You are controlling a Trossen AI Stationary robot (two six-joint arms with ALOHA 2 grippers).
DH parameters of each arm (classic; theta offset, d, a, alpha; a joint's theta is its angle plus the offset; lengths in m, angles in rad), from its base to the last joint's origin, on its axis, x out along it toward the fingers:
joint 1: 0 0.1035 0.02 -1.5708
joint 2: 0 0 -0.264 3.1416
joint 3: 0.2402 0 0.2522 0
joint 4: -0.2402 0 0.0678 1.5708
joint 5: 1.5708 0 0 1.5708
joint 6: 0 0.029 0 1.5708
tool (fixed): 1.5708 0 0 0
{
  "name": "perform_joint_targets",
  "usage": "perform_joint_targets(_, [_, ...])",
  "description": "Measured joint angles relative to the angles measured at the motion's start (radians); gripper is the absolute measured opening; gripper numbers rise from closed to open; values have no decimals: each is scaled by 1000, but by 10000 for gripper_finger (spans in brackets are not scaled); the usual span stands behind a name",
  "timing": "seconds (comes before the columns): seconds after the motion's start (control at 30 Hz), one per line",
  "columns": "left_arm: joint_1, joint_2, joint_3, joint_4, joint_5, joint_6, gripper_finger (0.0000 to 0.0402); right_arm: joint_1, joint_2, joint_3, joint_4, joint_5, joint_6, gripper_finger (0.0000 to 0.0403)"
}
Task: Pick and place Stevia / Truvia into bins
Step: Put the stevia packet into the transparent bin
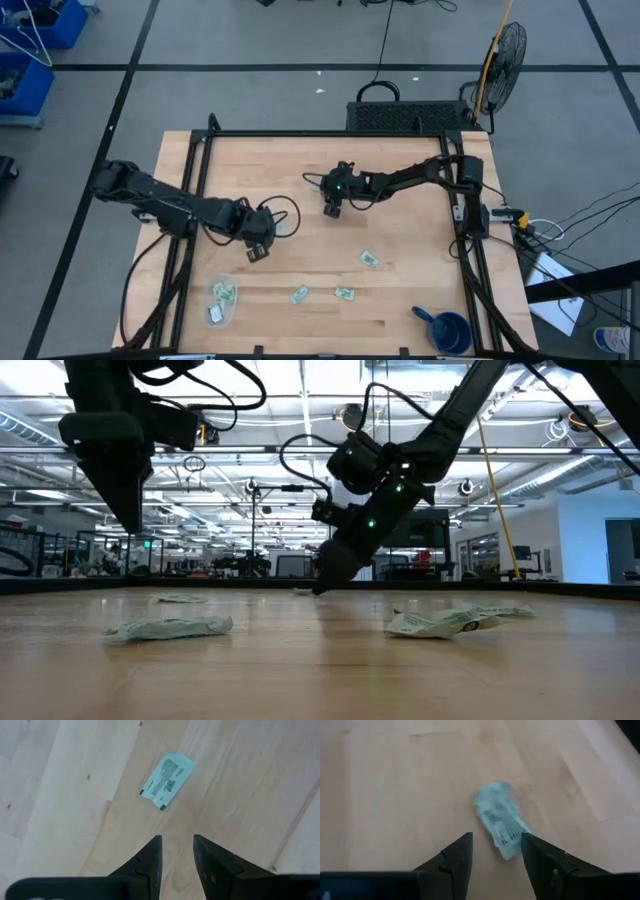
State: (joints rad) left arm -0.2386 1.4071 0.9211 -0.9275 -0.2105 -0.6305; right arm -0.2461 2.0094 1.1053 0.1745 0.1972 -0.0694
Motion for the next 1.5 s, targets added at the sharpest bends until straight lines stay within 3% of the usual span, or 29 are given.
perform_joint_targets(0.2, [0, 0, 0, 2, 0, 4, 115, -19, 0, -1, -20, 4, -42, 130])
perform_joint_targets(0.47, [-5, 0, 0, 5, 0, -2, 115, -18, -2, -3, -22, 7, -48, 8])
perform_joint_targets(0.9, [-5, 0, 0, 40, 0, -37, 115, 139, -23, -6, -29, 9, -56, 1])
perform_joint_targets(1.23, [-19, -1, 0, 177, -18, 49, 115, 264, -197, -6, -22, 6, -72, 0])
perform_joint_targets(1.3, [-26, -1, 0, 226, -39, 116, 115, 283, -223, -5, -29, -46, -50, 0])
perform_joint_targets(1.5, [-56, -1, 0, 421, -150, 359, 115, 301, -234, -5, -46, -384, 137, 0])
